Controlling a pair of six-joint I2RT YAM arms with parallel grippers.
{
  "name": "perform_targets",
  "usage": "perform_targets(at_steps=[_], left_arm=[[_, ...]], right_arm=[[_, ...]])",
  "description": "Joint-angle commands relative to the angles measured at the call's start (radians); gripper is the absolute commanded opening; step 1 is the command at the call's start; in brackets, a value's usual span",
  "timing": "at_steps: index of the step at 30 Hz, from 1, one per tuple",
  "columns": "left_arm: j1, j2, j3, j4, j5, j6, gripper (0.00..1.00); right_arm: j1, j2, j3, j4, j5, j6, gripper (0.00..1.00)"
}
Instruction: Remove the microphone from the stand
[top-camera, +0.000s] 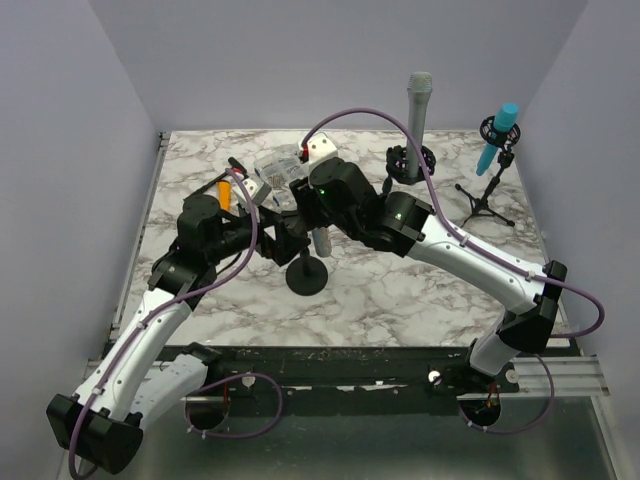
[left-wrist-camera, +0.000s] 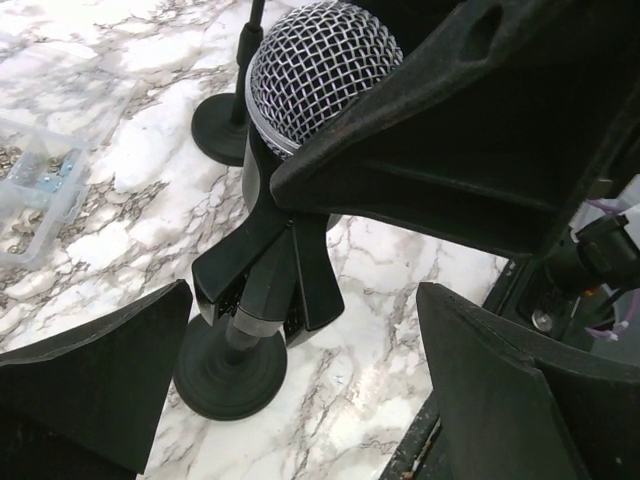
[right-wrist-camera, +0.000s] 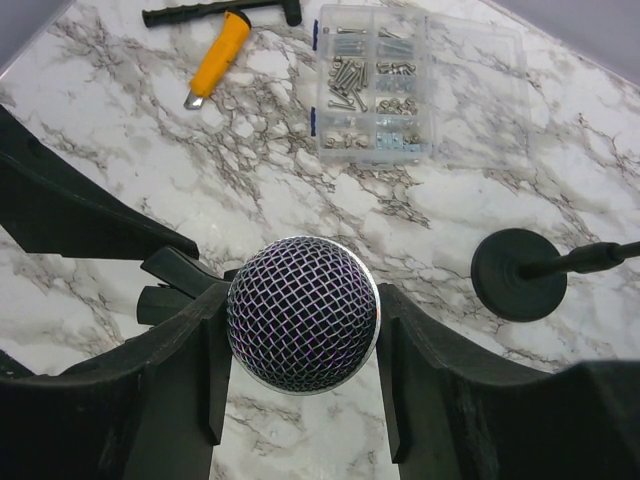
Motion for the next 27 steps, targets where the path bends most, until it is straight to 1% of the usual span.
perform_targets(at_steps=[1, 6, 8, 11, 15, 17, 18, 20, 23, 24, 25, 27], left_arm=[[-0.029, 0.024, 0.025, 0.046, -0.108, 0.046, 0.98], [-0.035, 0.041, 0.022, 0.079, -0.138, 0.045, 0.93], [-0.036, 0.049, 0.019, 0.09, -0.154, 0.042, 0.93], [-0.036, 0.055, 0.011, 0.102, -0.178, 0.046, 0.96], [-0.036, 0.086, 0.026, 0.098, -0.129, 0.058, 0.96], [-0.036, 0.096, 0.027, 0.104, -0.103, 0.064, 0.91], [-0.036, 0.1, 0.026, 0.107, -0.098, 0.066, 0.87], [-0.036, 0.105, 0.024, 0.097, -0.084, 0.074, 0.75], [-0.038, 0.101, 0.011, 0.072, -0.083, 0.099, 0.54], [-0.038, 0.094, 0.002, 0.062, -0.088, 0.107, 0.45], [-0.038, 0.086, -0.002, 0.055, -0.094, 0.117, 0.35], [-0.038, 0.071, -0.01, 0.048, -0.103, 0.126, 0.09]], right_arm=[[0.005, 0.02, -0.001, -0.008, 0.008, -0.019, 0.32], [0.005, 0.012, -0.001, -0.003, 0.008, -0.02, 0.25], [0.004, 0.01, 0.001, 0.001, 0.002, -0.019, 0.23], [0.005, 0.005, -0.004, 0.012, -0.002, -0.02, 0.23], [0.005, 0.003, -0.004, 0.017, -0.003, -0.016, 0.23], [0.004, -0.002, -0.009, 0.021, -0.005, -0.016, 0.23], [0.005, -0.003, -0.011, 0.026, -0.006, -0.016, 0.22], [0.005, 0.0, -0.006, 0.027, -0.005, -0.017, 0.17], [0.005, 0.014, 0.025, 0.012, 0.0, -0.017, 0.04], [0.004, 0.019, 0.038, 0.005, 0.003, -0.018, 0.01], [0.004, 0.02, 0.048, 0.002, 0.01, -0.02, 0.01], [0.005, 0.017, 0.054, 0.002, 0.014, -0.024, 0.01]])
